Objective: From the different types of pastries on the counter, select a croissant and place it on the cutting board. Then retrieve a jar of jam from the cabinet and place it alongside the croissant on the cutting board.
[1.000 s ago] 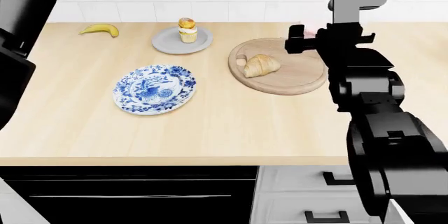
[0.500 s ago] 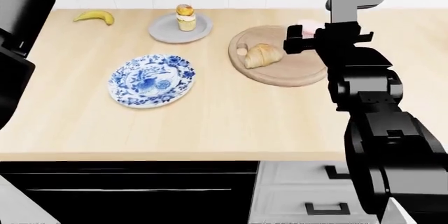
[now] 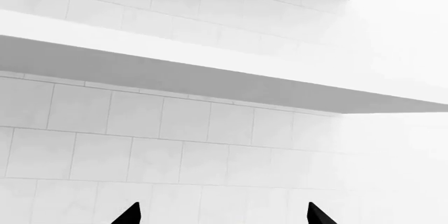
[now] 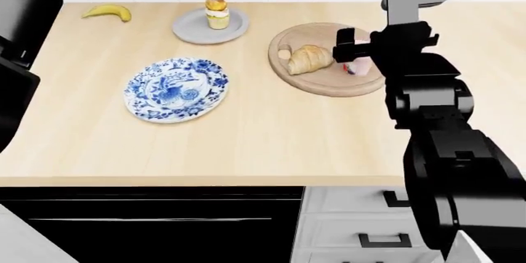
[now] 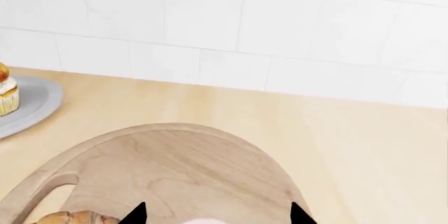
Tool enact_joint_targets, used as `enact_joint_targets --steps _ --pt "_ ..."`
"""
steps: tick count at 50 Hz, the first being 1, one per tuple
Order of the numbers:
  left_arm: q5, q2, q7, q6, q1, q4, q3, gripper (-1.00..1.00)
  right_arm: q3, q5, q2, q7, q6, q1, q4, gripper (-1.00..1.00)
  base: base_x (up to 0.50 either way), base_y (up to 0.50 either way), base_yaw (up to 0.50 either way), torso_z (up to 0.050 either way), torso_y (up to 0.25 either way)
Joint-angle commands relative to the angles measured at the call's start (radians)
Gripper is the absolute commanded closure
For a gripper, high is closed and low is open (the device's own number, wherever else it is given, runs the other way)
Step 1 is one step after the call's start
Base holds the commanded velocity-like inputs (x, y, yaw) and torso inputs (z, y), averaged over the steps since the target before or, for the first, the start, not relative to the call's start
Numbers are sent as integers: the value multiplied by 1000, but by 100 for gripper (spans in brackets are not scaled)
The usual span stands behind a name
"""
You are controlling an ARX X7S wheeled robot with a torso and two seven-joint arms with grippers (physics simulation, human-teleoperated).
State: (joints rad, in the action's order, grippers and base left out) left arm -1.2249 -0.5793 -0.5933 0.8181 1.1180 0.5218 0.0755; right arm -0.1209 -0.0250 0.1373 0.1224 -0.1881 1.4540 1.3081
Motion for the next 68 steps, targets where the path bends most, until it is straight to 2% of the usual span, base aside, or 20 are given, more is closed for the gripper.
enact_joint_targets --steps 1,12,16,28,38,48,50,53,55,61,68 --pt "-1 -2 -2 -6 -6 1 -2 -100 8 14 -1 5 -2 7 0 -100 0 0 0 0 0" --pt "-7 -2 -7 -5 2 1 0 -100 7 11 2 47 -14 58 -42 -100 0 0 0 0 0" --pt "-14 -2 -13 -1 11 2 1 -100 17 -10 20 62 -247 -48 -414 -100 0 0 0 0 0" --pt "-11 -13 -15 -2 16 1 -1 -100 109 -96 80 56 -775 -235 -1215 -100 0 0 0 0 0" --pt "-10 -21 -15 0 19 1 1 -100 239 -162 130 40 -1113 -279 -1652 -100 0 0 0 0 0" --pt "-4 -24 -14 1 25 -2 8 -100 346 -217 179 35 -1381 -226 -1927 -100 0 0 0 0 0" --pt "-9 -27 -20 5 29 1 8 -100 392 -397 233 -94 -1382 -233 -1937 -100 0 0 0 0 0" --pt "-19 -32 -31 12 34 6 6 -100 476 -847 360 -463 -1382 -222 -1911 -100 0 0 0 0 0" --pt "-23 -33 -36 15 37 9 5 -100 502 -1098 423 -624 -1381 -202 -1889 -100 0 0 0 0 0" --pt "-42 -46 -55 26 46 23 -3 -100 545 -1430 560 -881 -1371 -152 -1854 -100 0 0 0 0 0" --pt "-78 -76 -92 41 57 52 -26 -100 579 -1695 714 -1086 -1323 -121 -1819 -100 0 0 0 0 0"
